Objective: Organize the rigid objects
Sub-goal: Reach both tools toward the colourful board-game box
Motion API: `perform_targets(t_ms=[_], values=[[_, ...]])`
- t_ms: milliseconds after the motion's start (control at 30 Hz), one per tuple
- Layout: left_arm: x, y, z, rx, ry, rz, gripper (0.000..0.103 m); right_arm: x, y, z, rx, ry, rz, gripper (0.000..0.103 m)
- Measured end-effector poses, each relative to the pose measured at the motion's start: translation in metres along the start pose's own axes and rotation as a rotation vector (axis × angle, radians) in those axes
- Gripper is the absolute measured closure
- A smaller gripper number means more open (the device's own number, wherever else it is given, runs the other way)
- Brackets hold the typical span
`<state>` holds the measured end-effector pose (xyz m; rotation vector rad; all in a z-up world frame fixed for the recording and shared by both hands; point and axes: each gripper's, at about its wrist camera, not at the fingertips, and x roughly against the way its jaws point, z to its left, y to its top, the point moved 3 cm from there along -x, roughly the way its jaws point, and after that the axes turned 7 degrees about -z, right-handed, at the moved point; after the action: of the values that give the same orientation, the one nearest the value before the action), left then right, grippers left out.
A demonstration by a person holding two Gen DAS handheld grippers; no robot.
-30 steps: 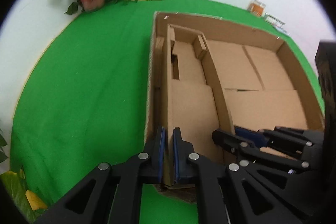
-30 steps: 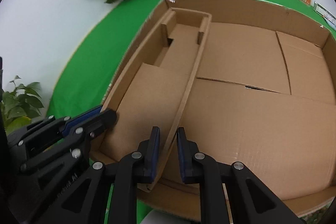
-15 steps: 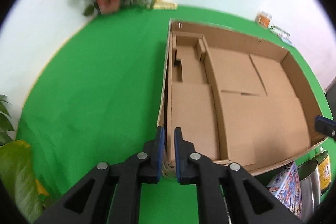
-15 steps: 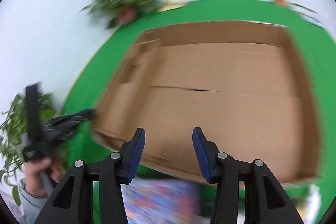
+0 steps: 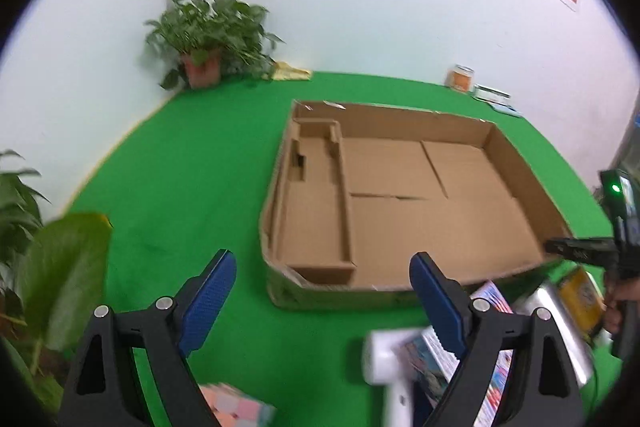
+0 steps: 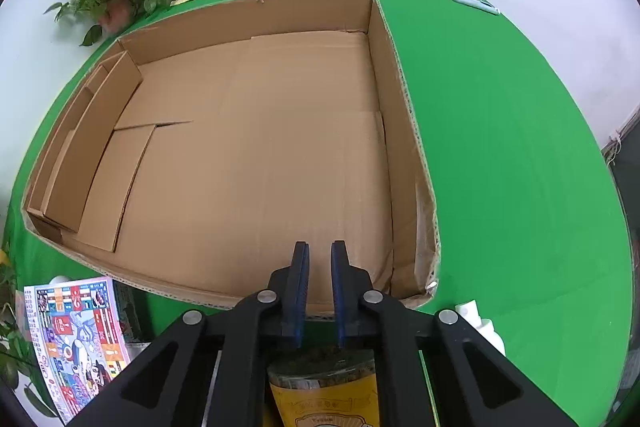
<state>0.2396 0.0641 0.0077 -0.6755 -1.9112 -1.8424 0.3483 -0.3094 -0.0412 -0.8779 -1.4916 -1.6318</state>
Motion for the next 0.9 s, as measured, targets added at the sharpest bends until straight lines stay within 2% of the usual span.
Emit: perform_targets(t_ms=[33, 100, 133, 167, 233, 333, 467, 533, 600, 733, 767, 800, 867, 900], values=[[0.001, -0.003, -0.001, 0.005, -0.02, 0.01, 0.014, 0.003, 0.002, -0.003, -0.021, 0.011, -0.012, 0.085], [0.006, -0.007, -0.005, 0.016, -0.086, 0.029, 0.014, 0.031, -0.005, -0.001, -0.037, 0.05, -0.08, 0.043], [0.01, -0.008, -0.008, 0.019, -0.116, 0.032, 0.014, 0.051, -0.013, -0.003, -0.025, 0.08, -0.15, 0.004], [0.014, -0.009, -0.01, 0.02, -0.132, 0.031, 0.014, 0.069, -0.015, 0.006, -0.008, 0.104, -0.228, 0.0], [0.022, -0.013, -0.015, 0.039, -0.167, 0.016, 0.014, 0.109, -0.028, 0.02, 0.048, 0.175, -0.354, 0.0], [0.034, -0.022, -0.023, 0.094, -0.245, 0.0, 0.014, 0.145, -0.055, 0.04, 0.108, 0.314, -0.401, 0.0], [0.037, -0.042, -0.04, 0.08, -0.286, 0.06, 0.014, 0.158, -0.1, 0.073, 0.24, 0.537, -0.31, 0.001], [0.029, -0.058, -0.053, 0.068, -0.322, 0.135, 0.014, 0.148, -0.12, 0.087, 0.263, 0.592, -0.226, 0.001], [0.02, -0.072, -0.064, 0.046, -0.359, 0.215, 0.014, 0.133, -0.138, 0.096, 0.265, 0.601, -0.151, 0.001], [0.001, -0.088, -0.077, 0.051, -0.392, 0.286, 0.016, 0.116, -0.16, 0.103, 0.261, 0.561, -0.087, 0.001], [-0.006, -0.092, -0.077, 0.071, -0.394, 0.314, 0.019, 0.114, -0.161, 0.103, 0.259, 0.548, -0.081, 0.001], [-0.011, -0.095, -0.077, 0.088, -0.397, 0.34, 0.029, 0.113, -0.161, 0.105, 0.268, 0.522, -0.088, 0.001], [-0.02, -0.1, -0.077, 0.107, -0.409, 0.387, 0.041, 0.107, -0.158, 0.11, 0.271, 0.497, -0.083, 0.0], [-0.021, -0.103, -0.076, 0.119, -0.419, 0.398, 0.042, 0.106, -0.159, 0.111, 0.278, 0.484, -0.08, 0.0]])
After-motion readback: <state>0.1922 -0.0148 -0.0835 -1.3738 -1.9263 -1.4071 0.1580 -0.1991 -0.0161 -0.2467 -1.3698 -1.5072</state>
